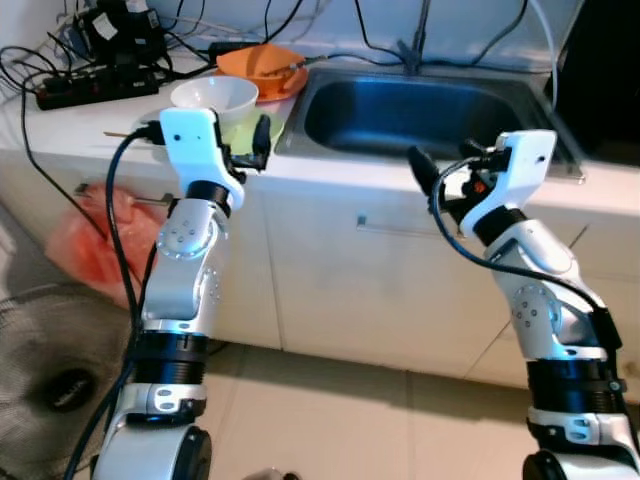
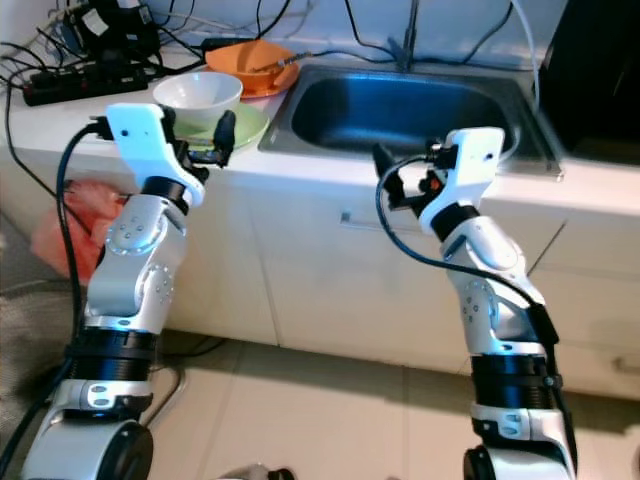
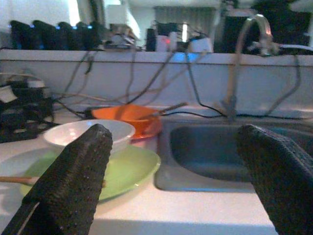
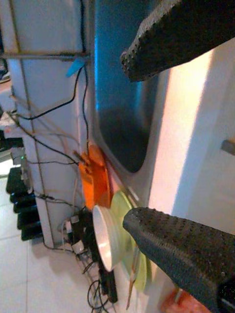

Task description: Kitchen organization

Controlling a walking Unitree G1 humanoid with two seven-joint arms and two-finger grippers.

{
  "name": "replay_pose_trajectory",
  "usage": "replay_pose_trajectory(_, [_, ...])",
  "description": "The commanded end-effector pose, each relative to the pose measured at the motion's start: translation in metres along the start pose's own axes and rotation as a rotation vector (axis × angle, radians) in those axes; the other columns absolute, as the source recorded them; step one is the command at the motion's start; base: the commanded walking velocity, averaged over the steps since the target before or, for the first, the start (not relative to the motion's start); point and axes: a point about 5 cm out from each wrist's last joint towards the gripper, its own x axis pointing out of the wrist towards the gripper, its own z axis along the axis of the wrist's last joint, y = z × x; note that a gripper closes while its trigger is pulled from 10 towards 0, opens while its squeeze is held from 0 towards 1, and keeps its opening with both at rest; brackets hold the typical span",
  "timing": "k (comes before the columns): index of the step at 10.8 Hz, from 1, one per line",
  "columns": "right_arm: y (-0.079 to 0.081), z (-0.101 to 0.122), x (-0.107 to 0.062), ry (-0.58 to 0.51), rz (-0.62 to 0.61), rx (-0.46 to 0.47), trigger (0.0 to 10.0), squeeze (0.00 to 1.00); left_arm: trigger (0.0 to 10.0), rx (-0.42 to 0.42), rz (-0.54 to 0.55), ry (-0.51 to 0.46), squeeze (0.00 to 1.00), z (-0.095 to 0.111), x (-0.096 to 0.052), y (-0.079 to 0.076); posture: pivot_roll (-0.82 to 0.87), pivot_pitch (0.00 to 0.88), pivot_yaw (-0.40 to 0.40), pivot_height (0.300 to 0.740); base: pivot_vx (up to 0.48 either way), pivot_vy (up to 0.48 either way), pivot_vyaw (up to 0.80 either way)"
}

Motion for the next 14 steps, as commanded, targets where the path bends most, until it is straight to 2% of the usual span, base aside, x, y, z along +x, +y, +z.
replay_pose_trajectory(1, [0.0024,-0.0015,0.0002,-0.003,0.002,-0.003,10.0,1.00,10.0,0.036,-0.001,0.001,0.00,0.0014,0.0008,0.0022,0.01,0.027,0.051,0.740,0.000,0.000,0.00])
replay_pose_trajectory(6, [0.0020,-0.0023,-0.0010,-0.003,-0.004,0.000,10.0,1.00,10.0,0.030,-0.023,-0.023,0.00,0.0053,0.0002,0.0004,0.01,0.032,0.050,0.740,0.048,0.000,0.00])
replay_pose_trajectory(14, [0.0028,-0.0017,0.0004,-0.005,-0.003,-0.010,10.0,1.00,10.0,0.043,0.000,-0.013,0.00,0.0040,0.0016,0.0075,0.01,0.031,0.050,0.740,0.446,0.000,0.00])
